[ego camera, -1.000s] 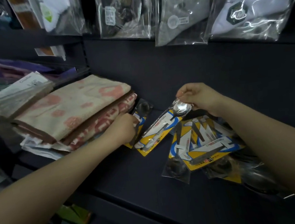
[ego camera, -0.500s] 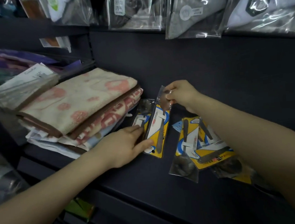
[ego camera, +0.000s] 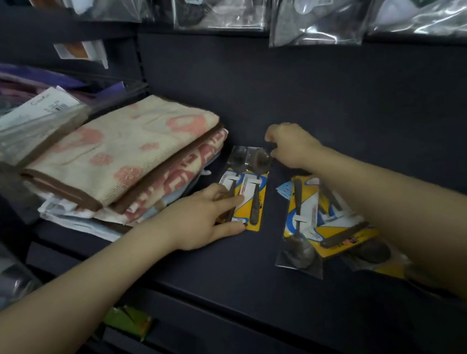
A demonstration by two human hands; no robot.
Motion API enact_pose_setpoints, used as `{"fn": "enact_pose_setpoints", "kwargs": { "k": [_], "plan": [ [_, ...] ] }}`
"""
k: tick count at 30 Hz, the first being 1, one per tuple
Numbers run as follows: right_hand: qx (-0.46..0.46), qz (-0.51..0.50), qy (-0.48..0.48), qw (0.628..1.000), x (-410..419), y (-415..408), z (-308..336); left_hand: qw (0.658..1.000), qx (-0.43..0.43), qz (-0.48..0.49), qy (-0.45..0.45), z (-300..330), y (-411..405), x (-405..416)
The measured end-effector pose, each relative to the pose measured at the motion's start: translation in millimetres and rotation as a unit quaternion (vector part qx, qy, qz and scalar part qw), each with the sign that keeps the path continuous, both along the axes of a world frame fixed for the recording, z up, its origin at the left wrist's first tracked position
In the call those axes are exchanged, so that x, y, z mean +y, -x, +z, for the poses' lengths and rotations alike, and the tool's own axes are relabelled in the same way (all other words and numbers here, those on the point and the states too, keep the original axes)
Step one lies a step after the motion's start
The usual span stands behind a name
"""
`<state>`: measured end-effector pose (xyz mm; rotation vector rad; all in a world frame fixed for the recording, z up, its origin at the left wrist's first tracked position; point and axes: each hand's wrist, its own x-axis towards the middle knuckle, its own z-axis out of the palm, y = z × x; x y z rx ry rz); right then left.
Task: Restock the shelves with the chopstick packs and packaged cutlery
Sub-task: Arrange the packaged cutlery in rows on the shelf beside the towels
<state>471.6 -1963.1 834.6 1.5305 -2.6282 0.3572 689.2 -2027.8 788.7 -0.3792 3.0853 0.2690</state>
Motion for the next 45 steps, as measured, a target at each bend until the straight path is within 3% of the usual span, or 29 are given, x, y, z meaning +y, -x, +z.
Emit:
{"fn": "enact_pose_setpoints", "kwargs": {
  "k": [8, 16, 19, 22, 28, 32, 35, 38, 40, 42, 44, 45],
  "plan": [
    [-0.052, 0.120, -0.153, 0.980, 97.6, -14.2, 20.2, 0.999, -0.029, 0.008, -0.014, 0.1, 14.8, -3.8],
    [-0.150, 0.274, -0.274, 0.909, 125.2, -60.3, 17.8, 0.999, -0.009, 0.031, 0.015, -4.2, 19.5, -2.3],
    [-0.108, 0.320, -0.304, 0.891, 119.8, -74.2, 14.9, 0.999, 0.023, 0.030, 0.035, -4.8, 16.6, 1.4],
    [-0.054, 0.332, -0.272, 0.901, 114.2, -79.5, 11.1, 0.997, 0.065, -0.023, 0.038, -4.9, 12.1, 1.7],
    [0.043, 0.324, -0.142, 0.935, 98.7, -77.1, 11.0, 0.997, 0.020, -0.005, 0.080, -0.9, 14.8, 7.9],
    [0.101, 0.319, 0.044, 0.941, 87.2, -64.6, 18.7, 0.994, 0.026, -0.007, 0.106, -1.4, 14.2, 7.7],
    [0.111, 0.303, 0.229, 0.918, 84.1, -55.5, 34.6, 0.998, 0.019, -0.008, 0.067, -3.2, 15.0, 3.6],
    [-0.018, 0.245, 0.396, 0.885, 81.7, -55.7, 54.3, 0.990, 0.125, -0.001, -0.063, 5.2, 13.0, 3.2],
    [-0.147, 0.220, 0.454, 0.851, 77.8, -56.7, 65.1, 0.957, 0.230, -0.015, -0.175, 12.9, 10.2, 13.6],
    [-0.203, 0.172, 0.483, 0.834, 70.0, -50.7, 68.0, 0.922, 0.285, -0.030, -0.259, 19.1, 7.8, 27.3],
    [-0.229, 0.099, 0.464, 0.850, 59.4, -40.3, 60.3, 0.920, 0.289, -0.033, -0.263, 19.4, 6.6, 35.6],
    [-0.243, 0.058, 0.434, 0.866, 53.6, -34.4, 50.7, 0.935, 0.280, -0.034, -0.216, 17.1, 6.6, 35.7]
  ]
}}
